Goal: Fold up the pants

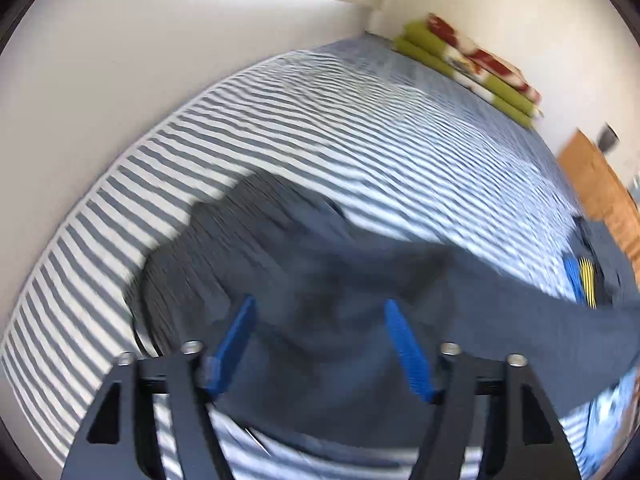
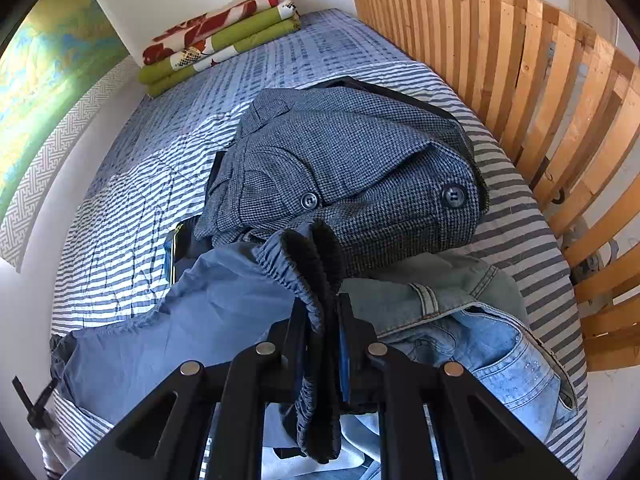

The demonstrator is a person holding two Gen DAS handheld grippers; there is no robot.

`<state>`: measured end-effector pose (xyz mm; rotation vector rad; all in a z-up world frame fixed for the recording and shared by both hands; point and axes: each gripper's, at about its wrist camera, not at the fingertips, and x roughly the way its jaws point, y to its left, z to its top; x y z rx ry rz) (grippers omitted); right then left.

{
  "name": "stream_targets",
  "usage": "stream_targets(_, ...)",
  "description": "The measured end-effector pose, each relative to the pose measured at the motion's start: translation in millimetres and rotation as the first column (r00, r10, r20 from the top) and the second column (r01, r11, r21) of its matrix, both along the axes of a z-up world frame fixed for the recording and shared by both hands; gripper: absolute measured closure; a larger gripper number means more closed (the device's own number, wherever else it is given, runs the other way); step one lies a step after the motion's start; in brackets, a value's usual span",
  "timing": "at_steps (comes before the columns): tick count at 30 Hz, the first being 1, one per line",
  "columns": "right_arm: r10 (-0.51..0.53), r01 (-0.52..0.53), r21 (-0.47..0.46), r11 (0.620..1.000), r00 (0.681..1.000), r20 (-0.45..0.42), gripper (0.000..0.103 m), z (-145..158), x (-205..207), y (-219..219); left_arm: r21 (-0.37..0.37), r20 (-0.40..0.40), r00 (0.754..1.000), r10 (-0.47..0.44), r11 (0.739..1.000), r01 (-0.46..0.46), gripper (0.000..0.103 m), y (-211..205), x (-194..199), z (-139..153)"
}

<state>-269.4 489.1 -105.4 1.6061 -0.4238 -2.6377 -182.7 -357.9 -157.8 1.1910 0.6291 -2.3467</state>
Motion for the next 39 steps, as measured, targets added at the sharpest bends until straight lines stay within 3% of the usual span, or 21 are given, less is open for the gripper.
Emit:
stream_targets(3, -0.029, 0.029, 0.001, 1.0, 0.999, 0.016, 0.091, -6.4, 0.2, 5.1, -0.017, 0.061, 0.996, 0.061, 0.998, -0.06, 0.027, -50.6, -27.7, -7.0)
stream_targets(5, -0.037, 0.037, 0.022, 0.999, 0.999, 0.022, 0.091, -7.3, 2.6, 3.8, 0.059, 0.085, 0.996, 0.038, 0.997, -0.043, 0.025, -81.5, -26.3, -19.1)
stream_targets(6, -0.039, 0.038, 0.034, 0.999, 0.999, 0.025, 0.091, -8.0, 2.1, 1.7, 0.061, 0.118, 0.992, 0.034, 0.997, -0.041, 0.025, -89.9, -29.8, -27.7)
stream_targets(9, -0.05, 0.048, 0.059, 0.997, 0.998, 0.028, 0.091, -7.6, 2.3, -3.4, -0.001, 0.235, 0.972, -0.02, 1.0, 0.021, 0.024, -106.8, -51.4, -55.9)
stream_targets(11, -0.053, 0.05, 0.077, 0.996, 0.998, 0.032, 0.091, -7.3, 1.6, -7.7, -0.005, 0.243, 0.97, -0.026, 1.0, 0.028, 0.017, -110.7, -51.9, -67.7)
stream_targets(13, -0.055, 0.051, 0.093, 0.994, 0.998, 0.037, 0.091, -7.2, 0.3, -11.4, 0.076, 0.217, 0.976, -0.03, 0.997, 0.014, 0.016, -113.9, -39.5, -81.1)
stream_targets(14, -0.056, 0.052, 0.098, 0.994, 0.998, 0.039, 0.091, -6.8, -0.4, -12.7, 0.074, 0.214, 0.976, -0.026, 0.997, 0.011, 0.015, -112.0, -35.7, -85.6)
stream_targets(16, -0.062, 0.058, 0.103, 0.993, 0.997, 0.039, 0.091, -6.3, -1.2, -14.6, 0.047, 0.199, 0.979, -0.03, 0.999, 0.021, 0.018, -104.1, -35.6, -84.2)
stream_targets(19, -0.068, 0.064, 0.105, 0.992, 0.997, 0.036, 0.091, -4.4, 1.8, -16.8, 0.049, 0.167, 0.985, -0.028, 0.999, 0.02, 0.052, -98.5, -29.2, -75.3)
stream_targets(20, -0.069, 0.065, 0.106, 0.992, 0.997, 0.034, 0.091, -3.3, 3.2, -17.3, 0.068, 0.155, 0.987, -0.035, 0.997, 0.025, 0.07, -94.5, -26.1, -70.4)
stream_targets(24, -0.076, 0.074, 0.09, 0.993, 0.997, 0.018, 0.091, 4.7, 10.6, -17.1, -0.017, 0.161, 0.984, -0.079, 0.996, 0.083, 0.084, -67.9, -18.3, -50.9)
stream_targets(31, -0.047, 0.049, 0.075, 0.996, 0.998, -0.036, 0.091, 33.0, 22.5, -30.3, -0.03, 0.072, 0.997, 0.022, 0.999, -0.019, 0.086, -87.8, 22.2, 5.7)
stream_targets(34, -0.016, 0.021, 0.055, 0.998, 0.997, -0.077, 0.091, 52.4, 27.2, -42.9, -0.068, 0.054, 0.996, 0.078, 0.995, -0.074, 0.086, -104.1, 38.3, 32.2)
stream_targets(37, 0.016, -0.014, 0.026, 1.0, 0.996, -0.093, 0.091, 61.1, 23.9, -59.1, -0.045, 0.048, 0.985, 0.167, 0.985, -0.165, 0.085, -136.9, 36.3, 38.0)
stream_targets(39, 0.032, -0.03, 0.032, 0.999, 0.996, -0.078, 0.091, 55.1, 14.3, -73.1, -0.107, 0.127, 0.962, 0.241, 0.968, -0.229, 0.066, -155.1, 20.1, 27.2)
